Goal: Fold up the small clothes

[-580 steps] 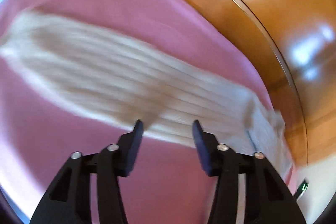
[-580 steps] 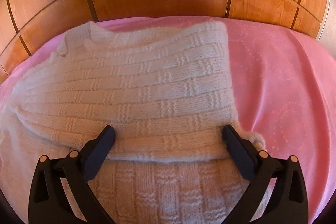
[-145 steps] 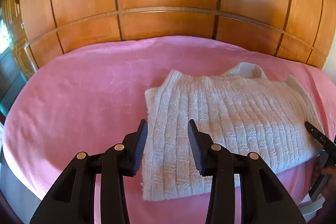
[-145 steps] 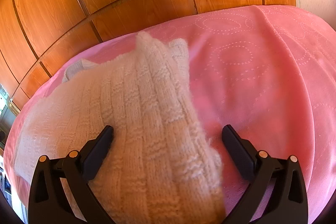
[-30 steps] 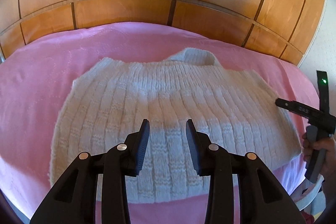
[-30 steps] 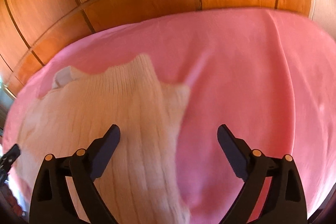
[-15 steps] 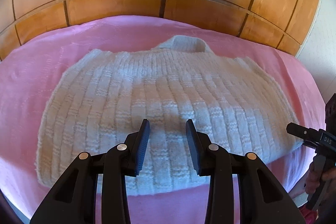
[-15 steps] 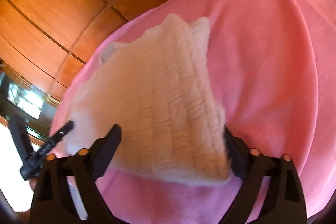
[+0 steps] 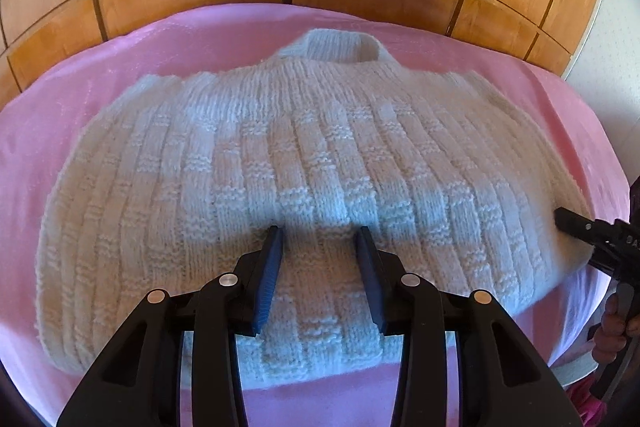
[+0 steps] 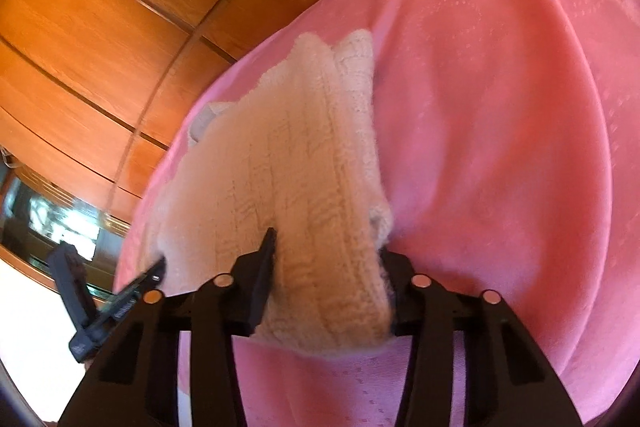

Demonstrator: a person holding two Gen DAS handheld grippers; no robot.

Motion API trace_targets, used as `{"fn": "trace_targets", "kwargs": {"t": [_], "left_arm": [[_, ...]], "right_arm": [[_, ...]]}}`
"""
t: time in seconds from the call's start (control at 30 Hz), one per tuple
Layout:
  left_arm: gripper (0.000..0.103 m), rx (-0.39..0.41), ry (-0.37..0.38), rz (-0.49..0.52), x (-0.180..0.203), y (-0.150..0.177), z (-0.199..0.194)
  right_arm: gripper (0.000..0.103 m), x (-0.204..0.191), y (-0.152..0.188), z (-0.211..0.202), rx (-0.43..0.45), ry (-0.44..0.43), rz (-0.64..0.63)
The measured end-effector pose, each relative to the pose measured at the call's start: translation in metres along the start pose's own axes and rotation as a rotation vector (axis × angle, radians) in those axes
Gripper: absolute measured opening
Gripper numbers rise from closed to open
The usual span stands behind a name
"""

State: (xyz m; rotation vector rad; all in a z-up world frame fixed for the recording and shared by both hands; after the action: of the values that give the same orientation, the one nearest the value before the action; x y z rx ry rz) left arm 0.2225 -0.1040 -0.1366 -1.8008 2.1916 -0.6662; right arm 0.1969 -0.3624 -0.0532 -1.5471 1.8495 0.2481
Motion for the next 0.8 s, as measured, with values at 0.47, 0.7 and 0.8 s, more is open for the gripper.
{"fn": "trace_targets", "kwargs": {"t": [0.47, 0.7, 0.8], "left_arm": [[0.038, 0.016, 0.32, -0.161, -0.032, 0.002, -0.044], [0.058, 0.062, 0.525, -0.264, -0.063, 0.004, -0.075], [0.059, 0.047, 0.605, -0.334, -0.074, 0.004, -0.075]], "right_arm": [[0.02, -0.1, -0.023, -0.013, -0.031, -0.131, -0.145], [0.015, -0.202, -0.011, 0.027, -0.082, -0.173, -0.358], [0.015, -0.215, 0.009, 0.059, -0.134, -0.121, -0.419]]}}
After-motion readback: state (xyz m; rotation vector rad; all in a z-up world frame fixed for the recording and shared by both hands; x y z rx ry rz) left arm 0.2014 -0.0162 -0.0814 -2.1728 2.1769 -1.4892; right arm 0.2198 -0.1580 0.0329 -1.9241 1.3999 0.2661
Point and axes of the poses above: each gripper's, at about its wrist camera, not at the fingertips, and z roughly the way its jaws point, x to its right, y to its underside, the point moved 8 cm from there along z, roughly the way its jaws point, and after that the axes turned 9 degrees about -x, right-handed, at the moved point
